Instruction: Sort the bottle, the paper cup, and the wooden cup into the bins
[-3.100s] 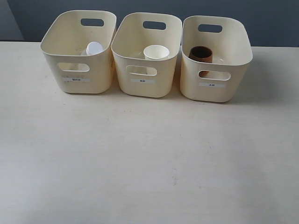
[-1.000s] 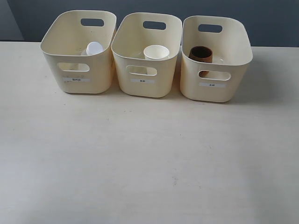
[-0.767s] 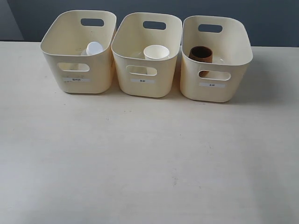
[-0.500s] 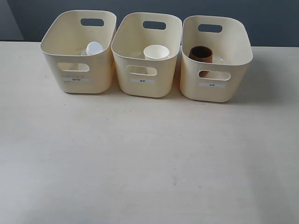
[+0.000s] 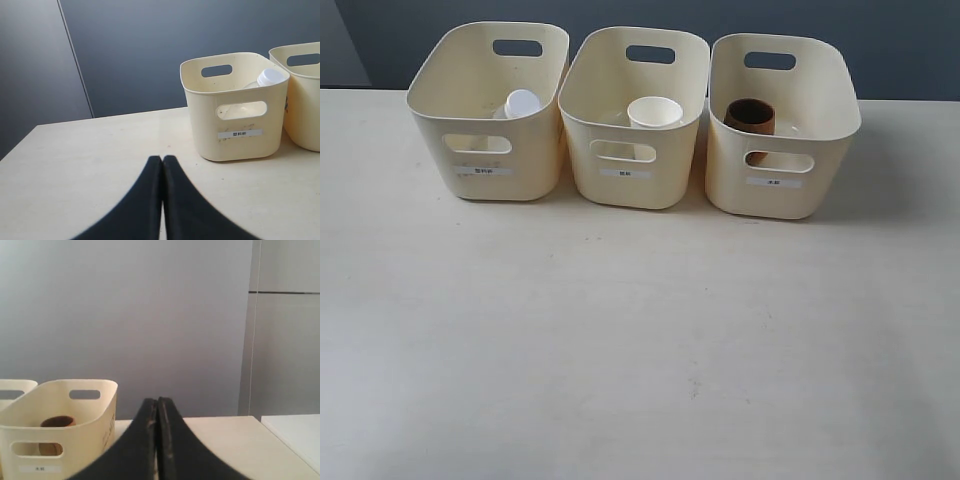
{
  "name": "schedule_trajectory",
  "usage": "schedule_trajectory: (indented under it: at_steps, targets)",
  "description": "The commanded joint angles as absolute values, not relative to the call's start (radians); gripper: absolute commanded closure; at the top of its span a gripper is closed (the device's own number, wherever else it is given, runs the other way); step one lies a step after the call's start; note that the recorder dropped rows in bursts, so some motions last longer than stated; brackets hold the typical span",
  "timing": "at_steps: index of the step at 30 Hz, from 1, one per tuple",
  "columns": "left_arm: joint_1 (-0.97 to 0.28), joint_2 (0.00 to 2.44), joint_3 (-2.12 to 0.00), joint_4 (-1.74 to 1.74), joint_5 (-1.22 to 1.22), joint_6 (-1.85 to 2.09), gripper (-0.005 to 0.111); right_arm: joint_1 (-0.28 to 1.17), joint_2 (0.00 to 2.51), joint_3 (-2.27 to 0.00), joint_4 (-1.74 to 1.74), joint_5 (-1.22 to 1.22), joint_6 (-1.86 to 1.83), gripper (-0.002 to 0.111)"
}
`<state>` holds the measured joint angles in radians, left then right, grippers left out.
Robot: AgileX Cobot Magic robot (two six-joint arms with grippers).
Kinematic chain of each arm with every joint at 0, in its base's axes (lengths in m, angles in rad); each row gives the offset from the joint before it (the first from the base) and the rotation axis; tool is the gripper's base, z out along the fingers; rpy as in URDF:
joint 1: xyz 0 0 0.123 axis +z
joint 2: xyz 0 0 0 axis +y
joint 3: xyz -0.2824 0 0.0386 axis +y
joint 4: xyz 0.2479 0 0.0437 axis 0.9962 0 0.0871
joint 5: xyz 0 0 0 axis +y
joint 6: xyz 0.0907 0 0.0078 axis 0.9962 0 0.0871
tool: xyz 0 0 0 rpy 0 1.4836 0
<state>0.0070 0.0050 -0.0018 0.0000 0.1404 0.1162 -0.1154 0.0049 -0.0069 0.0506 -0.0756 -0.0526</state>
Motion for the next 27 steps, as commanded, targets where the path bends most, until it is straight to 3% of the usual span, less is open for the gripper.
schedule_trajectory:
  at_steps: [1,27]
  targets:
    - [0.007,0.0,0.0,0.0,0.135,0.115,0.107,-0.139,0.0,0.0,0.02,-0.014,-0.078,0.109]
    - [0.007,0.0,0.0,0.0,0.135,0.115,0.107,-0.139,0.0,0.0,0.008,0.064,-0.078,0.109]
